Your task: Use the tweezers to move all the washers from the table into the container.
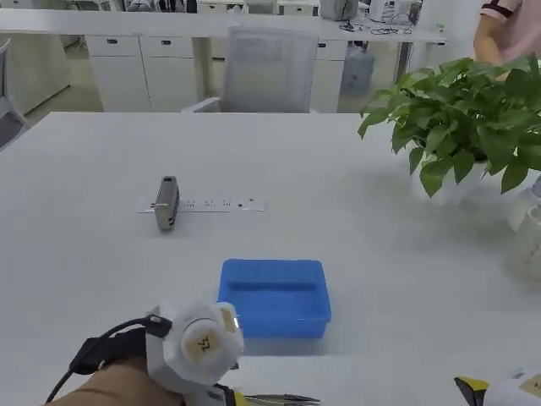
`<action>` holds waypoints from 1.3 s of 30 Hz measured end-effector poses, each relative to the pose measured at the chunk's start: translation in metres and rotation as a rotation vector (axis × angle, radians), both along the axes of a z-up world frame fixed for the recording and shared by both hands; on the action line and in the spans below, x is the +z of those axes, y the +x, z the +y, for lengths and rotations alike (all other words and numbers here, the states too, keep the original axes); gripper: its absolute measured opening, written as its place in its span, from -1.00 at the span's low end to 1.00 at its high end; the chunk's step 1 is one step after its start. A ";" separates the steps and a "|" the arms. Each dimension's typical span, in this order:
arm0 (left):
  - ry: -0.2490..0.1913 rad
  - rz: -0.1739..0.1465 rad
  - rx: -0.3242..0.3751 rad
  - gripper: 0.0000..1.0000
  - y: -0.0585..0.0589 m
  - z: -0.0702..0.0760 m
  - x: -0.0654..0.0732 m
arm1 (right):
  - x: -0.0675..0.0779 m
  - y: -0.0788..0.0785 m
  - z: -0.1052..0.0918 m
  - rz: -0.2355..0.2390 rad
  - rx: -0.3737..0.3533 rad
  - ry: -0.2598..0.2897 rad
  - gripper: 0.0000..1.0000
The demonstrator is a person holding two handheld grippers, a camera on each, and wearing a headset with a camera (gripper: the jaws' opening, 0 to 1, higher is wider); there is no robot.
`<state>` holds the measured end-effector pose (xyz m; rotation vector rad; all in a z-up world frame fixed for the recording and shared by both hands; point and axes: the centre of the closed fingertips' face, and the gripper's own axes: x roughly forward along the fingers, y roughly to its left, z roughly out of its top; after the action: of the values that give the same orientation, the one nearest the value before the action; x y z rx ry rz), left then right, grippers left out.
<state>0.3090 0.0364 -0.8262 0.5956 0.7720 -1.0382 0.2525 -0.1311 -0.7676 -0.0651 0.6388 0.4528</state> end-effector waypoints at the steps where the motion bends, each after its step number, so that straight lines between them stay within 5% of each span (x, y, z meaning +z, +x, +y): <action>1: -0.016 0.009 0.039 -0.07 -0.001 0.005 0.004 | 0.001 0.000 0.002 -0.003 0.003 0.013 0.91; 3: -0.045 0.023 0.086 0.16 -0.003 0.012 0.009 | 0.003 0.000 0.004 -0.011 0.004 0.022 0.96; 4: -0.086 -0.006 0.116 0.28 -0.001 0.015 0.017 | 0.003 0.000 0.004 -0.013 0.006 0.020 0.98; 9: -0.153 -0.038 0.262 0.81 -0.005 0.036 0.036 | 0.004 0.000 0.005 -0.015 0.012 0.018 0.98; 11: -0.173 -0.024 0.311 0.98 -0.010 0.044 0.039 | 0.004 0.000 0.006 -0.016 0.013 0.018 0.98; 14: -0.206 -0.021 0.387 0.98 -0.018 0.056 0.048 | 0.005 0.000 0.005 -0.022 0.007 0.013 0.98; 18: -0.267 -0.063 0.481 0.98 -0.023 0.067 0.062 | 0.004 0.000 0.005 -0.019 0.008 0.017 0.98; 21: -0.299 -0.137 0.558 0.98 -0.024 0.077 0.076 | 0.004 0.000 0.004 -0.024 0.011 0.014 0.98; 28: -0.273 -0.289 0.687 0.98 -0.036 0.102 0.099 | 0.006 0.001 0.002 -0.032 0.005 0.026 0.98; 32: -0.315 -0.374 0.788 0.98 -0.042 0.113 0.115 | 0.008 0.003 -0.001 -0.047 -0.009 0.022 0.98; 35: -0.301 -0.359 0.811 0.98 -0.047 0.118 0.113 | 0.010 0.004 -0.004 -0.060 -0.021 0.025 0.98; 39: -0.303 -0.381 0.827 0.98 -0.050 0.125 0.114 | 0.011 0.004 -0.006 -0.059 -0.033 0.036 0.98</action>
<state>0.2590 0.1611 -0.7123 0.1592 0.4345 -0.2491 0.2568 -0.1370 -0.7570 -0.0331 0.5729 0.4287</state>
